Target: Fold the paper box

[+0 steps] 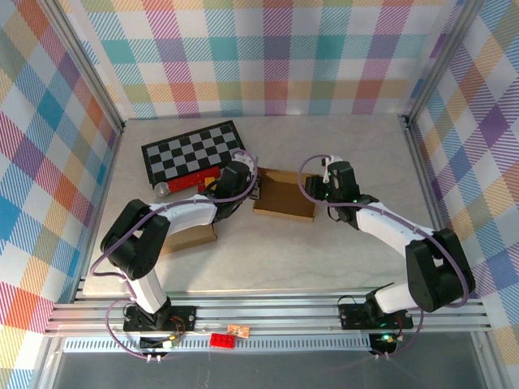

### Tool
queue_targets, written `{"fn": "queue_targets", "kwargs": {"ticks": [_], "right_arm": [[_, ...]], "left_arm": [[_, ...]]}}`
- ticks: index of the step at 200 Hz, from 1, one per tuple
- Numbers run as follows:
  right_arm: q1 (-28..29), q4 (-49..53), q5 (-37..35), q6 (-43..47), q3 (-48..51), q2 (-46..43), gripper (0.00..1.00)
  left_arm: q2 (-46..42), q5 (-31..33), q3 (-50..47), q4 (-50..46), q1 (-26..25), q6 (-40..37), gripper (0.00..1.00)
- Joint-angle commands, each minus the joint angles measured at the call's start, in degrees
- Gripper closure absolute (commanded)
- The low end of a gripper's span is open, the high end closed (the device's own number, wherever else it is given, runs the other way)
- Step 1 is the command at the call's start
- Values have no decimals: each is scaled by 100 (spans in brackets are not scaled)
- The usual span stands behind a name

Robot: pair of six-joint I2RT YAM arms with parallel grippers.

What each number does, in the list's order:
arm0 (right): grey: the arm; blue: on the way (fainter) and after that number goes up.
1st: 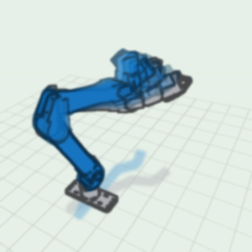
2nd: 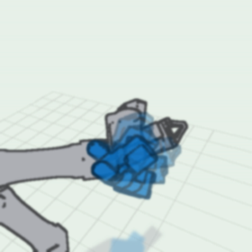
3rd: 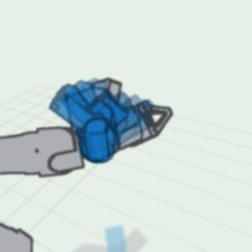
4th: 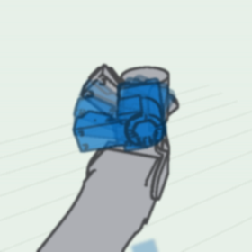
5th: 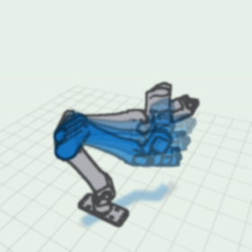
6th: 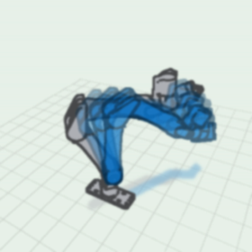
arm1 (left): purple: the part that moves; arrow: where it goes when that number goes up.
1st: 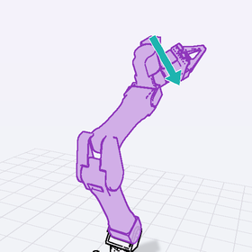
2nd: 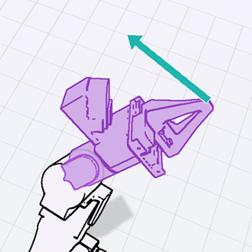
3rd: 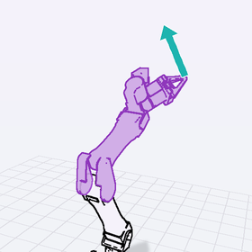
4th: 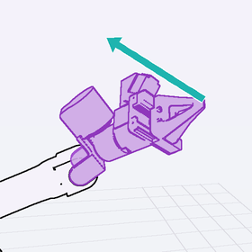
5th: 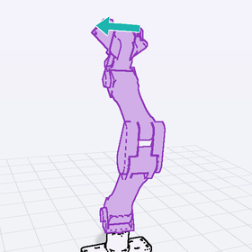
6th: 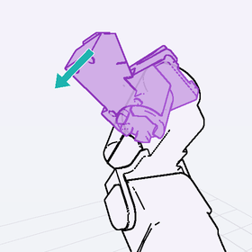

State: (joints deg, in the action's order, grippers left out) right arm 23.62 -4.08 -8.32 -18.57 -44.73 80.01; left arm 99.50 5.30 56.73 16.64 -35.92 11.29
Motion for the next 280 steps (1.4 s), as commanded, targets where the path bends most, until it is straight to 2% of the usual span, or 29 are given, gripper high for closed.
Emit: {"fn": "queue_targets", "kwargs": {"ticks": [1, 37, 80, 121, 143, 186, 239, 280], "right_arm": [[27, 790, 128, -338, -296, -381, 42], [14, 2410, 269, -1147, -823, -899, 22], [-52, 4156, 1124, -1980, -1726, -911, 14], [-397, 5127, 1270, -2294, -2913, -863, 13], [-962, 5594, 1455, -2484, -3618, -488, 16], [-2057, 5788, 2706, -3036, -3978, 638, 28], [-2119, 5646, 3922, -2876, -4388, 2183, 48], [-2081, 5379, 4291, -2984, -4258, 2477, 54]], "left_arm": [[-56, 50, 37, -282, -89, -151, 98], [21, 59, 261, -468, -108, -274, 98], [83, 62, 365, -521, -108, -361, 99], [81, 49, 400, -583, -108, -416, 99], [98, 32, 401, -583, -108, -408, 99], [142, 36, 435, -558, -108, -366, 99], [195, 22, 471, -505, -125, -294, 99], [197, 12, 488, -504, -134, -272, 99]]}}
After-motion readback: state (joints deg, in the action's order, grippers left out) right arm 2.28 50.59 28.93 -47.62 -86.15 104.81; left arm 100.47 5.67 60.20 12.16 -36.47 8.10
